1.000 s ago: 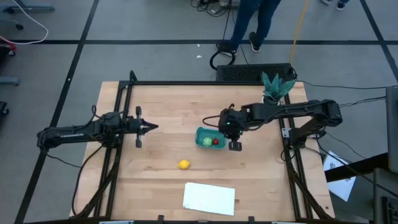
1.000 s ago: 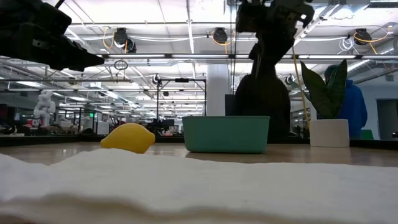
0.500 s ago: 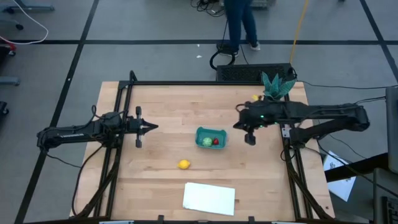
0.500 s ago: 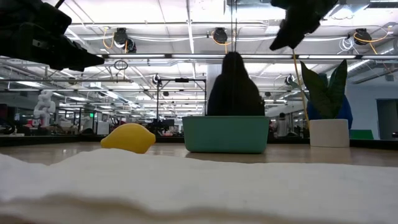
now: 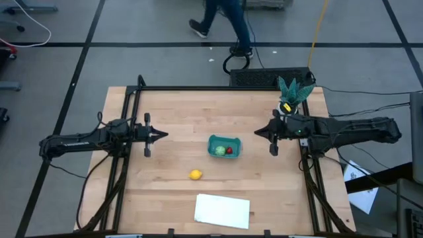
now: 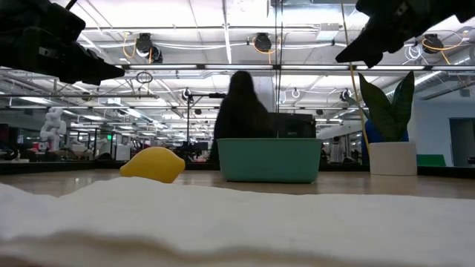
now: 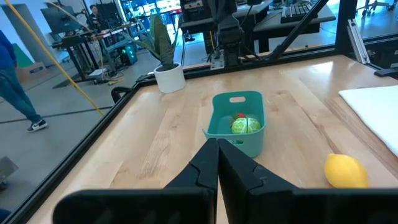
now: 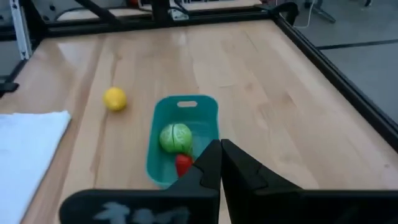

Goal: Pick and placing Produce into tupperware
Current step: Put the yellow lemon into the blue bin

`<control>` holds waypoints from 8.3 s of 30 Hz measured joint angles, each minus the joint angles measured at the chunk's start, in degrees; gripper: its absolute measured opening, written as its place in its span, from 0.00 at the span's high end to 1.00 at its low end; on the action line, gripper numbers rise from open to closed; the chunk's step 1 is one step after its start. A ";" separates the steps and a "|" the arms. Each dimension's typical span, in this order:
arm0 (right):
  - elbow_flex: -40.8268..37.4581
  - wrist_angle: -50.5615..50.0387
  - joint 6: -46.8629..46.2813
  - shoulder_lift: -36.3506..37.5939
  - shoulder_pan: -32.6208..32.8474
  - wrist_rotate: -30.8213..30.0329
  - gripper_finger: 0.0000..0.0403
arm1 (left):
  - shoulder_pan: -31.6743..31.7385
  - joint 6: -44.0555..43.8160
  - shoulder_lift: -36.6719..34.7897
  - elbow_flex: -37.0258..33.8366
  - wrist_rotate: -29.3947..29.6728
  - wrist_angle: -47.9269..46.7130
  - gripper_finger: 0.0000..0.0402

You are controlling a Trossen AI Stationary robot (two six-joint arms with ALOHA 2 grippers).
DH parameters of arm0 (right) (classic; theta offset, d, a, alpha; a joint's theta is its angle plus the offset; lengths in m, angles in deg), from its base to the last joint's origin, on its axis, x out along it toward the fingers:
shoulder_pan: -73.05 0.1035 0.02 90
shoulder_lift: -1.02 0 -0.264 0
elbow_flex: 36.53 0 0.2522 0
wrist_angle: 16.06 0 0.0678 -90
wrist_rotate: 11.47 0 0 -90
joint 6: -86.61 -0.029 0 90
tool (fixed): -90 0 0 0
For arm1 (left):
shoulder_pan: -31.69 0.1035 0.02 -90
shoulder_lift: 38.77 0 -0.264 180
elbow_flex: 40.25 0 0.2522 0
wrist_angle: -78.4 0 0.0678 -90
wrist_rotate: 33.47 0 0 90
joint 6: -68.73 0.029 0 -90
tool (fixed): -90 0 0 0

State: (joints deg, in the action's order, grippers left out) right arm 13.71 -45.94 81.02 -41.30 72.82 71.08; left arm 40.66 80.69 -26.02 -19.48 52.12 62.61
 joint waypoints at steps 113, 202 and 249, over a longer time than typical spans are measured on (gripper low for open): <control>-33.23 32.59 5.22 27.77 -0.04 9.02 1.00 | -0.11 -12.77 0.00 0.00 -4.52 3.52 0.98; -33.27 32.15 5.81 27.53 -0.04 8.99 1.00 | -27.91 -28.72 55.71 46.01 12.12 -21.14 0.98; -33.27 32.13 4.74 27.53 -0.04 8.97 1.00 | -20.11 -24.04 81.90 80.19 -0.71 -59.82 0.98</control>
State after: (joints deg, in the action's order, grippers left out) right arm -19.57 -13.81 85.77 -13.76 72.78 80.05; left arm 20.55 56.66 55.88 60.71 51.41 2.80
